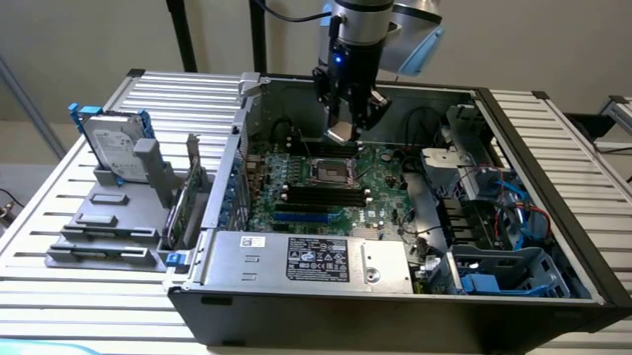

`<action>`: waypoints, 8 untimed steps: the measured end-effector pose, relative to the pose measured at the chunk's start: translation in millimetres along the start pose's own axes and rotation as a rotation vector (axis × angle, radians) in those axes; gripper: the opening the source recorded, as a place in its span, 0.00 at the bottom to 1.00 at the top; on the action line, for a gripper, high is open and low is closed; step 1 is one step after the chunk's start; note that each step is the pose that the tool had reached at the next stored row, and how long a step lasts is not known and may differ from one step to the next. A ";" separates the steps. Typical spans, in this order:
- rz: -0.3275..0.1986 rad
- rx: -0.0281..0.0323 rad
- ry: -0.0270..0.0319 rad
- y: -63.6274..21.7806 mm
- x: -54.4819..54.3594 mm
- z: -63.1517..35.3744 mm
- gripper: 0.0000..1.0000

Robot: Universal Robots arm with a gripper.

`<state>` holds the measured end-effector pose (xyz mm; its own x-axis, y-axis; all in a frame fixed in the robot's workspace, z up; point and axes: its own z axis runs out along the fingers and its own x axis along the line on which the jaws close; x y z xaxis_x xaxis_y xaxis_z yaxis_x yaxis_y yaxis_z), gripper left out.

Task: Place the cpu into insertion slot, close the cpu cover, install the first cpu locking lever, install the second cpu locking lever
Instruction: 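Place the cpu into insertion slot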

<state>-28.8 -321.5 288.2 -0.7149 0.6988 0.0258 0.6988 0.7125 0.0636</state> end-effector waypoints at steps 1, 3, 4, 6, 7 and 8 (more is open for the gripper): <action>0.018 -0.0004 -0.0011 0.0 0.0 0.4 0.54; 0.054 -0.0012 -0.0033 -0.1 0.0 1.2 0.54; 0.074 -0.0017 -0.0045 -0.1 0.0 1.7 0.54; 0.110 -0.0025 -0.0066 -0.2 -0.1 2.5 0.54; 0.128 -0.0030 -0.0078 -0.2 -0.1 2.9 0.54; 0.146 -0.0033 -0.0089 -0.2 -0.1 3.3 0.54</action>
<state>-28.9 -321.5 284.9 -0.6056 0.7953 0.0262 0.7950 0.6033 0.0631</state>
